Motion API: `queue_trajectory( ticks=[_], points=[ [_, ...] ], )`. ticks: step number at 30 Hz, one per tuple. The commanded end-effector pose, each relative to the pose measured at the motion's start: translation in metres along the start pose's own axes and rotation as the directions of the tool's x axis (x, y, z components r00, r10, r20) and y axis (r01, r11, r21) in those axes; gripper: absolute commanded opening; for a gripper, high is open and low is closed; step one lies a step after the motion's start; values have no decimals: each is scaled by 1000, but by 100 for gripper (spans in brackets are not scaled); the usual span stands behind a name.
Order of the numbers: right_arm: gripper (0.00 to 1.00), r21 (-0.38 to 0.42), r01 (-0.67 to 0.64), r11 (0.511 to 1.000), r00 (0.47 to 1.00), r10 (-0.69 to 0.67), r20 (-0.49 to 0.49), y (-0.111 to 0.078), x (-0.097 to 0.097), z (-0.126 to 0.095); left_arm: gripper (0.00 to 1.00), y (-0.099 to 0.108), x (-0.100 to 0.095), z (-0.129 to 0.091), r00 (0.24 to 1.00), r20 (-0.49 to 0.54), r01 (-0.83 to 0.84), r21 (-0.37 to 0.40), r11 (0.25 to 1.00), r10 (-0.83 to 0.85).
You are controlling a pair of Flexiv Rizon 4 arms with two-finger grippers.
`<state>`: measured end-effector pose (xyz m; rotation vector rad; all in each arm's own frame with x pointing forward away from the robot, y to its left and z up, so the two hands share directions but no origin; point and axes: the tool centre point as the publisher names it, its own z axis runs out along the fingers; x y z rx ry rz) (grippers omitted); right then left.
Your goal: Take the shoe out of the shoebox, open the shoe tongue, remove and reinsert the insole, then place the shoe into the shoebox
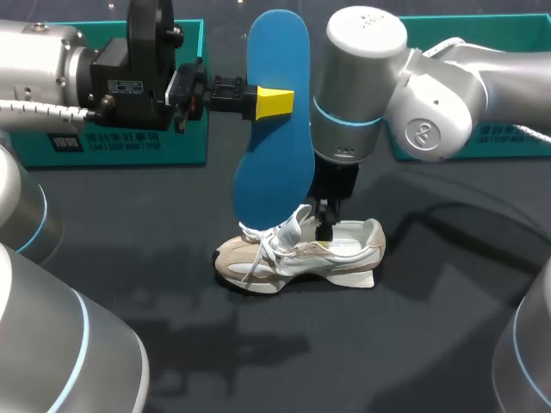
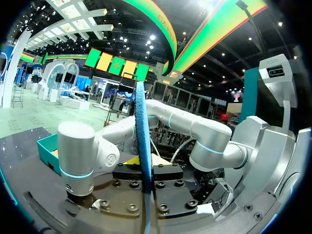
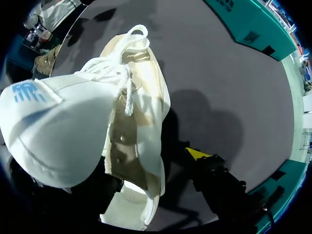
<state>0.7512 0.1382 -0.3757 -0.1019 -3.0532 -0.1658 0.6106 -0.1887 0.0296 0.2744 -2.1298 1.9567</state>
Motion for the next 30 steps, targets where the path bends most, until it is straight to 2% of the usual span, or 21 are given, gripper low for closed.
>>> queue_trajectory(
  ticks=[1,2,9,17,20,22,24,25,26,27,30],
  points=[
    [21,-6,-1,1000,1000,1,-10,-1,0,8,0,1,0,1,1000,1,-1,2,1000,1],
    [0,-6,-2,1000,1000,2,-11,-2,1,8,0,1,0,1,1000,1,-1,2,1000,1],
    [0,0,-6,1000,1000,6,-10,-1,10,5,0,1,0,1,1000,1,-1,2,1000,1],
    [0,14,-25,1000,1000,26,-15,2,18,-10,0,1,0,1,1000,1,-1,2,1000,1],
    [0,12,-62,998,998,62,-23,4,21,-18,0,1,0,1,1000,1,-1,2,1000,1],
    [0,2,-134,991,991,134,-19,5,24,-24,0,1,0,1,1000,1,-1,2,1000,1],
    [0,-21,-319,948,948,319,6,6,30,-30,0,1,0,1,1000,1,-1,2,1000,1],
    [0,-12,-449,894,893,449,26,7,33,-31,0,1,0,1,1000,1,-1,2,1000,1],
    [0,-64,-559,827,826,562,48,5,38,-32,0,1,0,1,1000,1,-1,2,1000,1],
    [0,-155,-587,795,798,600,55,4,44,-30,0,1,0,1,1000,1,-1,2,1000,1],
    [0,-155,-587,795,798,600,55,4,44,-30,0,1,0,1,1000,1,-1,2,1000,1]
  ],
)
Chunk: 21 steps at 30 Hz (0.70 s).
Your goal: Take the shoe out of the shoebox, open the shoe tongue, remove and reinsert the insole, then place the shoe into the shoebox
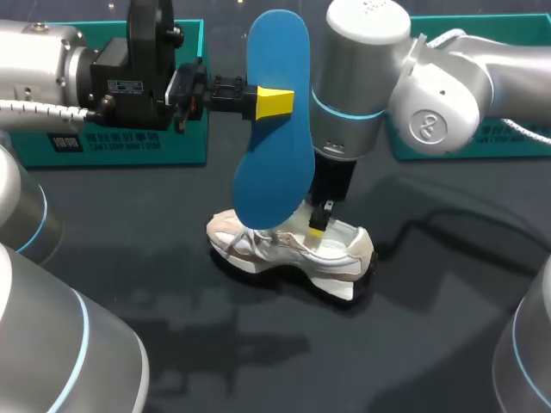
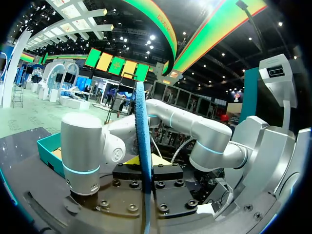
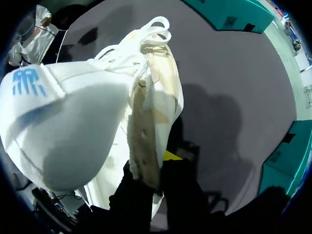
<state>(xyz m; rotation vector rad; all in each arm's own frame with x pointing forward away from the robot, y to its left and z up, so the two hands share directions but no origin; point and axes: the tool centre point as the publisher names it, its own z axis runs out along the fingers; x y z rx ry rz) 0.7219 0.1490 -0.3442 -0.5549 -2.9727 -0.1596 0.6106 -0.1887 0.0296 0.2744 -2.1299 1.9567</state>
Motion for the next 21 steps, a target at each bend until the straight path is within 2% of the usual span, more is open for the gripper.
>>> queue_trajectory(
  ticks=[1,14,21],
  points=[
    [0,-153,-321,935,939,335,74,-11,8,-2,0,1,0,1,1000,1,-1,2,1000,1],
    [0,-153,-321,935,939,335,74,-11,8,-2,0,1,0,1,1000,1,-1,2,1000,1],
    [0,-261,-488,833,858,513,30,-9,21,-5,0,1,0,1,1000,1,-1,2,1000,1]
  ],
)
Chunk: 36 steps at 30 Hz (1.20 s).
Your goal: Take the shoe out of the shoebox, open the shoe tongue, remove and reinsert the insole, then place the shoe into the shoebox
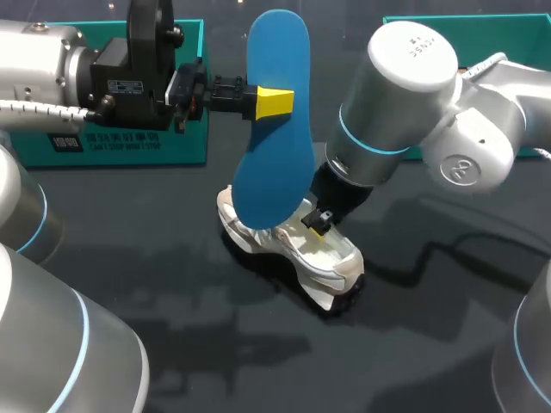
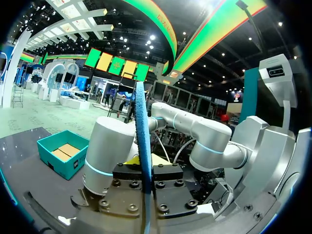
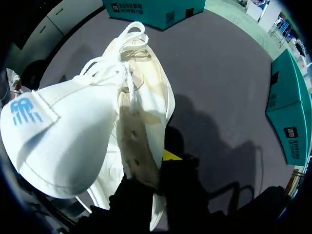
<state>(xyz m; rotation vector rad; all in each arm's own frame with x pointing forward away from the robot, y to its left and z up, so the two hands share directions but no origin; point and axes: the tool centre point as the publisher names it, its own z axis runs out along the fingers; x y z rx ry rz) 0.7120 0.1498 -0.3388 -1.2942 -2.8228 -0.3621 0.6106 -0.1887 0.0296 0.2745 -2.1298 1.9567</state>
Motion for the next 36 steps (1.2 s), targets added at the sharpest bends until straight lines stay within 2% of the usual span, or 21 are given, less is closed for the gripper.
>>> queue_trajectory(
  ticks=[1,7,19,22,29,36],
  points=[
    [0,-79,-93,992,996,93,-11,-12,8,-6,0,1,0,1,1000,1,-1,2,1000,1],
    [0,-81,-248,965,969,249,-7,-12,20,-21,0,1,0,1,1000,1,-1,2,1000,1],
    [0,-81,-248,965,969,249,-7,-12,20,-21,0,1,0,1,1000,1,-1,2,1000,1],
    [0,-117,-340,933,940,341,-10,-13,22,-25,0,1,0,1,1000,1,-1,2,1000,1],
    [0,-137,-535,834,840,542,13,-14,30,-36,0,1,0,1,1000,1,-1,2,1000,1],
    [0,-140,-570,810,819,574,-11,-15,29,-24,0,1,0,1,1000,1,-1,2,1000,1]
  ],
)
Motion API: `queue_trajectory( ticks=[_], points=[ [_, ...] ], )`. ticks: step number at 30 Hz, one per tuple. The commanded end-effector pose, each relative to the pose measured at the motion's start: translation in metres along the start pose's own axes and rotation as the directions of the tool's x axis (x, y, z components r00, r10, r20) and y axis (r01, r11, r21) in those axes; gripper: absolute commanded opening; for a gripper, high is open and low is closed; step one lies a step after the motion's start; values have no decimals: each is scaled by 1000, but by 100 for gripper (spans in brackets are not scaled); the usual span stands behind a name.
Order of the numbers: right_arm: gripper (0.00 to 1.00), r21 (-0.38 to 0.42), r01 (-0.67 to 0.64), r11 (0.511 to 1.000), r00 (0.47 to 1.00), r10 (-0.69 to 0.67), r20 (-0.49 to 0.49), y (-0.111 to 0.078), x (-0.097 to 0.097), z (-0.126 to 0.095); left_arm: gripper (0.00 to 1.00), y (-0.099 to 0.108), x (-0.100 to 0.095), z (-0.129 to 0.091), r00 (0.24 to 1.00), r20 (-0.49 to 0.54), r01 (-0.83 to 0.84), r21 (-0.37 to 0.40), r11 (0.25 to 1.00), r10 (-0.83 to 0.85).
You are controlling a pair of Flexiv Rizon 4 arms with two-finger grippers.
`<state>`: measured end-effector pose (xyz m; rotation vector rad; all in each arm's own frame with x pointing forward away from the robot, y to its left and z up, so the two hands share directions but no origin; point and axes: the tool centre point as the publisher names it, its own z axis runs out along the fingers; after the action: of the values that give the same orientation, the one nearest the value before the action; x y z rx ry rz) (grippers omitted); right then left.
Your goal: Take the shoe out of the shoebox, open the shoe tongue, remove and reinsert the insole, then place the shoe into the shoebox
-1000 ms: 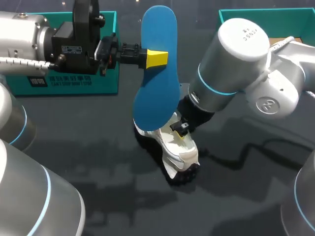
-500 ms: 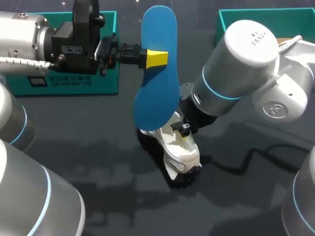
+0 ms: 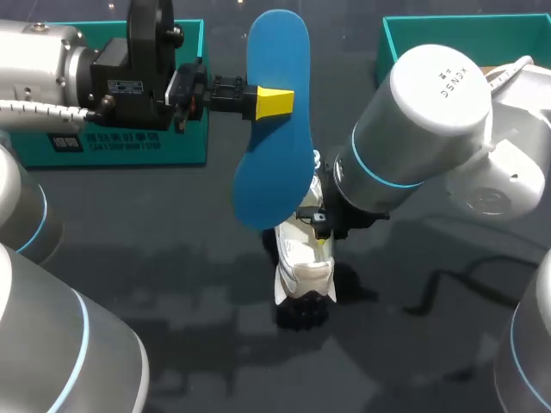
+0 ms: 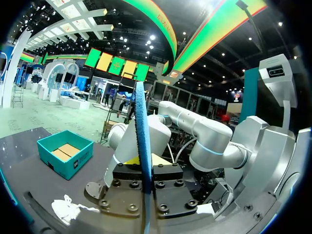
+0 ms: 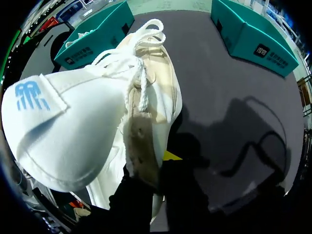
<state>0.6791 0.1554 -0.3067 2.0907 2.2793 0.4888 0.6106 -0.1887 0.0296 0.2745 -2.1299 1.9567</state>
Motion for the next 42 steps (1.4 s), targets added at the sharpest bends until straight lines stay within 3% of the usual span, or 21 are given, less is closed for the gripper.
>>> queue_trajectory(
  ticks=[1,14,28,30,31,32,33,40,42],
  points=[
    [0,-2,-2,1000,1000,2,-19,-1,0,10,0,1,0,1,1000,0,-1,2,1000,1],
    [0,44,-21,999,994,25,-110,1,-18,62,0,1,0,1,1000,0,-1,2,1000,1],
    [0,69,8,998,987,3,-158,-3,-24,85,0,1,0,1,1000,0,-1,2,1000,1],
    [37,64,6,998,987,5,-163,-4,-24,85,0,1,0,1,1000,0,-1,2,1000,1],
    [46,62,4,998,987,7,-163,-4,-24,84,0,1,0,1,1000,0,-1,2,1000,1],
    [76,56,2,998,986,7,-165,-4,-24,82,0,1,0,1,1000,0,-1,2,1000,1],
    [98,45,4,999,984,4,-179,-5,-24,80,0,1,0,1,1000,0,-1,2,1000,1],
    [100,29,-9,1000,975,15,-220,-3,-24,44,0,1,0,1,1000,0,-1,2,1000,1],
    [100,60,-34,998,968,48,-247,2,-28,33,0,1,0,1,1000,0,-1,2,1000,1]
  ],
)
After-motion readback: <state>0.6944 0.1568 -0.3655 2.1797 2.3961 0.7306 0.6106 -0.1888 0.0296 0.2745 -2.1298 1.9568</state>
